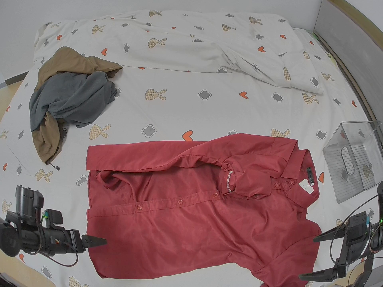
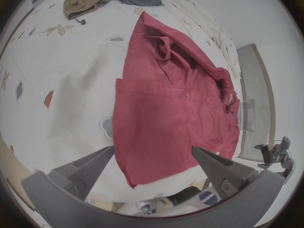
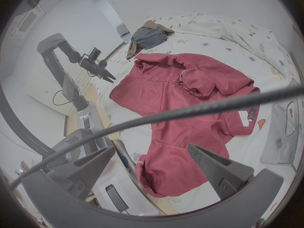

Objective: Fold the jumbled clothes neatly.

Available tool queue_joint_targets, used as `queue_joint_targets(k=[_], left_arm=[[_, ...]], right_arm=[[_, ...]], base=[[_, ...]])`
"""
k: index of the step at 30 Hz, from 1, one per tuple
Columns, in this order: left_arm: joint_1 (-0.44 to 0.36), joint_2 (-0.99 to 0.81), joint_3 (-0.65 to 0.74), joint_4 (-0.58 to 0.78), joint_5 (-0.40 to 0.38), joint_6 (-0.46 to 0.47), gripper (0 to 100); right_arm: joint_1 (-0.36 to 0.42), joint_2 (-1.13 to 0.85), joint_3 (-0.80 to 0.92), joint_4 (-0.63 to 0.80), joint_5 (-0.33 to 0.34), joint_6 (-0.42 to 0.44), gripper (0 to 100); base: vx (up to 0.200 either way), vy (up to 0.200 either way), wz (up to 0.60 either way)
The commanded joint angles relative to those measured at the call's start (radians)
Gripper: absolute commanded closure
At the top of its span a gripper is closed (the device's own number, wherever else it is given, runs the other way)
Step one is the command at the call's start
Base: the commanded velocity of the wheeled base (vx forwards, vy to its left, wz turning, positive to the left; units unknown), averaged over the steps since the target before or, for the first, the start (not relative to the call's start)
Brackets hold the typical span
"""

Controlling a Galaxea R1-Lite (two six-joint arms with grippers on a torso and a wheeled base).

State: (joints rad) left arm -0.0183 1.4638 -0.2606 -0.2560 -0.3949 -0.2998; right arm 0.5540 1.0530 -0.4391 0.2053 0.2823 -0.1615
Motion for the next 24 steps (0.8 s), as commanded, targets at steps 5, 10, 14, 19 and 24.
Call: queue_joint_targets(k=[5, 10, 14, 19, 24], left_arm=[[0.072, 0.326, -0.003, -0.223, 0.047, 0.082, 0], [0.075, 0.337, -0.026, -0.247, 0.045, 0.082, 0], [0.075, 0.366, -0.069, -0.266, 0.039, 0.079, 0], [0.070, 0.377, -0.086, -0.292, -0.007, 0.077, 100], [0.070, 0.377, -0.088, -0.301, -0.058, 0.076, 100]], right_arm=[[-0.045, -0.004, 0.000, -0.034, 0.014, 0.008, 0], [-0.048, 0.002, 0.002, -0.076, 0.034, 0.008, 0], [-0.049, -0.001, 0.003, -0.084, 0.035, 0.010, 0], [-0.048, -0.004, 0.003, -0.084, 0.037, 0.028, 0], [-0.048, -0.004, 0.003, -0.084, 0.035, 0.028, 0]], base=[[0.000, 0.000, 0.00], [0.000, 0.000, 0.00], [0.000, 0.000, 0.00], [0.000, 0.000, 0.00], [0.000, 0.000, 0.00]])
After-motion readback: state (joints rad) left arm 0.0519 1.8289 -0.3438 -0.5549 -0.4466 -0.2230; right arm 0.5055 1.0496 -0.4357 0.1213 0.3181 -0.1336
